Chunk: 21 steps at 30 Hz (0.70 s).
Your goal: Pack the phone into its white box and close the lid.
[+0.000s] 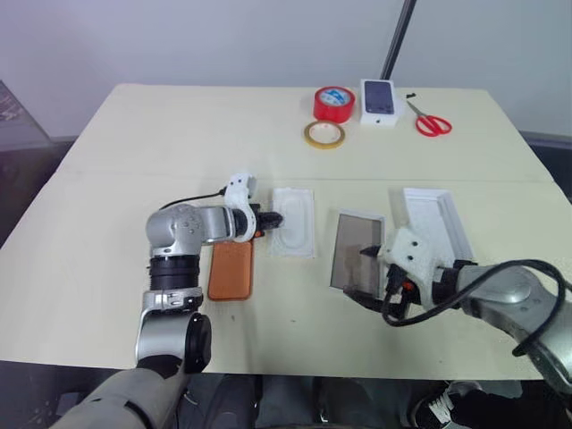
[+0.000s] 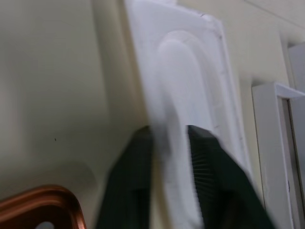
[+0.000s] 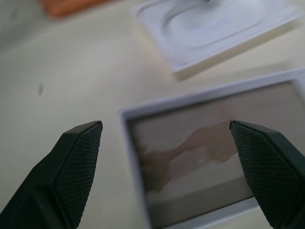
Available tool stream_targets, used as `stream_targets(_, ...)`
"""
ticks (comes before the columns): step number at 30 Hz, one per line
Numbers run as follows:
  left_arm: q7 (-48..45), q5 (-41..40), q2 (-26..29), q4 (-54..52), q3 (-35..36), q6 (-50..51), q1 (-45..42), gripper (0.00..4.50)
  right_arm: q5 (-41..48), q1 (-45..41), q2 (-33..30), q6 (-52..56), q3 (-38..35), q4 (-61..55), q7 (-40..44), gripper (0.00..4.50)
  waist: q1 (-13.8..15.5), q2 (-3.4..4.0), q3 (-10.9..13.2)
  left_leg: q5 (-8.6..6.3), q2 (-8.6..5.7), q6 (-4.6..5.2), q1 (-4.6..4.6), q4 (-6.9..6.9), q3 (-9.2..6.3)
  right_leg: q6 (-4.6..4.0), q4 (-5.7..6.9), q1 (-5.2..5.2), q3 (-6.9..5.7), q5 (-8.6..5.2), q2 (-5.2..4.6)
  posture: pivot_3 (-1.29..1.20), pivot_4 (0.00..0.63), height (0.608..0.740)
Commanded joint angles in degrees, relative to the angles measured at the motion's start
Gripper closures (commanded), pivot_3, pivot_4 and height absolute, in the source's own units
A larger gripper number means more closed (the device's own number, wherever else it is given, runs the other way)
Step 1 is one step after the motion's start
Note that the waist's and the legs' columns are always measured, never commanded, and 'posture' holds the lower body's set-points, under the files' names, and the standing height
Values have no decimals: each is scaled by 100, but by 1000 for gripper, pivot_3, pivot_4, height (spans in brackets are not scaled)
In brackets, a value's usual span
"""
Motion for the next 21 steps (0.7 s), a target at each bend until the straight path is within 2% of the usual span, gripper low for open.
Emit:
stream_targets(1, 18, 17, 4, -29, 76, -72, -191, 4453, -308, -141, -76, 4, 523, -123, 38, 0, -4, -2, -1, 0, 0, 0, 0, 0, -2, 0, -1, 0, 0, 0, 0, 0, 150, 709)
stream_targets(5, 129, -120, -138, -77, 395, -8, -227, 4453, -750, -357, -4, -70, 1131, 189, 14, 0, -14, -2, -1, 1, 0, -1, 0, 0, -1, 0, 0, -2, 0, 0, 0, 0, 150, 709)
stream_targets(6, 171, -158, -179, -119, 507, 33, -236, 4500, -844, -402, 20, -99, 1245, 268, 16, 548, -14, -2, -1, 1, 0, -1, 0, 0, -1, 0, 0, -2, 0, 0, 0, 0, 150, 709)
stream_targets(7, 218, -181, -208, -163, 606, 68, -243, 4500, -905, -449, 33, -117, 1338, 317, 52, 803, -14, -2, -1, 1, 0, -2, 0, 1, -1, 0, 0, -2, 0, 0, 0, 0, 150, 709)
stream_targets(14, 525, -321, -199, -406, 1309, 240, -332, 4500, -1439, -820, 145, -501, 1923, 436, 361, 4430, -19, -3, 0, 1, 1, -3, 0, 0, -1, 0, 0, -3, -1, 0, 1, 0, 150, 709)
stream_targets(17, 674, -399, -113, -502, 1764, 333, -467, 4500, -1566, -1083, 378, -623, 2114, 449, 459, 4430, -32, -4, 0, 3, 2, -6, 0, 0, -2, 1, 2, -5, -1, 0, 2, 0, 150, 709)
stream_targets(21, 742, -419, 176, -717, 2015, 577, -538, 4500, -1986, -1527, 780, -924, 2620, 683, 574, 4430, -38, -4, 0, 22, 2, -40, -1, 0, -1, 1, 3, -8, -1, 0, 2, 0, 150, 709)
